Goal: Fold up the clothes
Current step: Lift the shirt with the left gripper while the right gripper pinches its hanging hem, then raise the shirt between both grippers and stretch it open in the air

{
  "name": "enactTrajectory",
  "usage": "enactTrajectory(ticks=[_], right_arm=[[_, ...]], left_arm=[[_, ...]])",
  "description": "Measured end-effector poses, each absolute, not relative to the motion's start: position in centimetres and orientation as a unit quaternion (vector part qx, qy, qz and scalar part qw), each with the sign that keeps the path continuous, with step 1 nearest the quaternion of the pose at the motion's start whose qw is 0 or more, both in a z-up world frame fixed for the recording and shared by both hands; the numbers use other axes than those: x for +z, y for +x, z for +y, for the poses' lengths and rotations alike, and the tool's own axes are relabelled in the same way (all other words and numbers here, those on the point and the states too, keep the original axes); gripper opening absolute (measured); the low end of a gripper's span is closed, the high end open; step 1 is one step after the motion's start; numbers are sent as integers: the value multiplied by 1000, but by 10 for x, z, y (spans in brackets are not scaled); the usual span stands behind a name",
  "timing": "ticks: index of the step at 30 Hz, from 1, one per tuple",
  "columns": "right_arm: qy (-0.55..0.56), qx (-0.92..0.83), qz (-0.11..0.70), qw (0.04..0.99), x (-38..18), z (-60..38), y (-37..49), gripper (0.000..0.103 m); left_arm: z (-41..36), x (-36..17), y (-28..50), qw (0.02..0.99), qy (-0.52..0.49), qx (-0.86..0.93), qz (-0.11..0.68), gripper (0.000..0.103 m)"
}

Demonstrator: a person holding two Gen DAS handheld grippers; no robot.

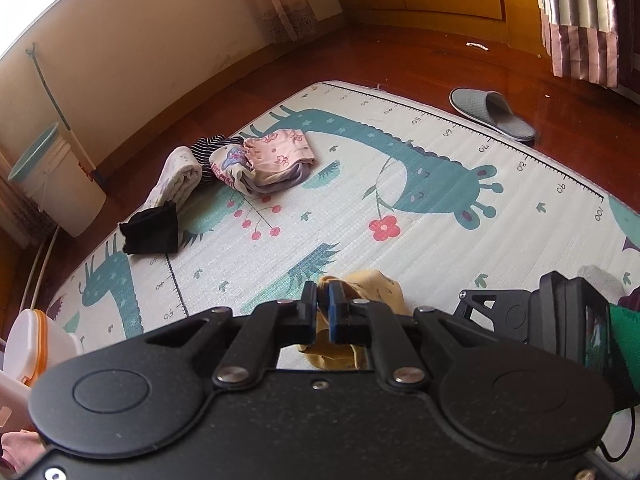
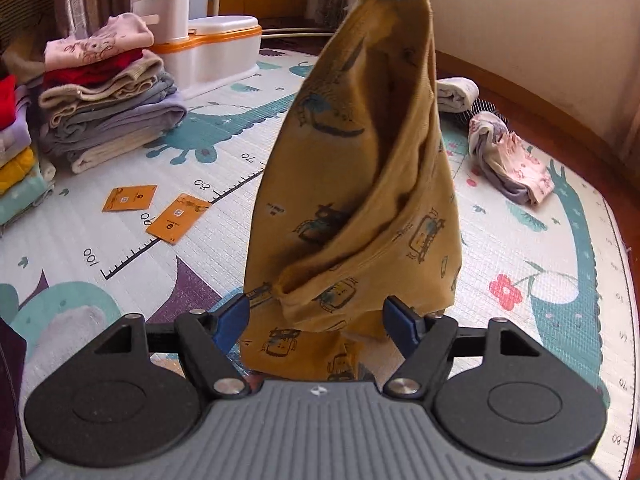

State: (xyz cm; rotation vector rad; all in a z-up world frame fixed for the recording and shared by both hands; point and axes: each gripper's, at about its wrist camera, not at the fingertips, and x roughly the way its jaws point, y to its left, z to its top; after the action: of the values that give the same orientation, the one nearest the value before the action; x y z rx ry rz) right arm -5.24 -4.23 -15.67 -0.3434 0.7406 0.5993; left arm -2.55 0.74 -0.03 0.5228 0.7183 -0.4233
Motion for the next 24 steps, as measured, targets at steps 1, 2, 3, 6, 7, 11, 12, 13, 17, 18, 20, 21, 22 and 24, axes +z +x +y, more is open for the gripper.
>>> enactTrajectory(ticks=[1, 2, 3, 6, 7, 11, 12, 13, 17, 18, 20, 21, 22, 24], right_arm=[[-161, 286, 358, 874, -158, -42, -51, 70], [-157, 285, 361, 874, -158, -41, -50, 67], [-154, 284, 364, 873, -159, -40, -48, 66], [-154, 281, 362, 875, -161, -38, -47, 65], [-150, 278, 363, 877, -161, -38, -46, 62], [-144, 272, 363, 880, -162, -36, -45, 56], [-144, 272, 362, 880, -162, -36, -45, 53], [-144, 270, 362, 881, -161, -38, -44, 49], [-119, 264, 369, 883, -159, -51, -36, 30], [-111, 263, 372, 883, -159, -55, -34, 25], [-96, 260, 377, 884, -158, -62, -29, 14], [-88, 259, 379, 884, -158, -66, -26, 13], [-81, 260, 382, 883, -157, -69, -24, 11], [-59, 262, 381, 885, -151, -79, -18, 9]], left_arm=[[8, 0, -26, 882, 246, -204, 347, 3], [9, 0, -26, 882, 245, -205, 346, 3], [9, 1, -26, 883, 243, -205, 346, 3], [9, 3, -27, 884, 239, -207, 345, 3], [9, 3, -27, 884, 238, -207, 344, 3], [10, 3, -27, 885, 236, -207, 344, 3], [11, 3, -27, 885, 236, -207, 344, 3], [12, 3, -26, 885, 236, -207, 345, 3], [15, 3, -26, 886, 235, -205, 344, 3], [15, 3, -25, 886, 237, -204, 343, 3], [16, 4, -24, 886, 238, -201, 343, 3], [17, 4, -23, 886, 240, -199, 343, 3], [18, 4, -23, 886, 244, -196, 343, 3], [21, 4, -20, 886, 245, -191, 344, 3]])
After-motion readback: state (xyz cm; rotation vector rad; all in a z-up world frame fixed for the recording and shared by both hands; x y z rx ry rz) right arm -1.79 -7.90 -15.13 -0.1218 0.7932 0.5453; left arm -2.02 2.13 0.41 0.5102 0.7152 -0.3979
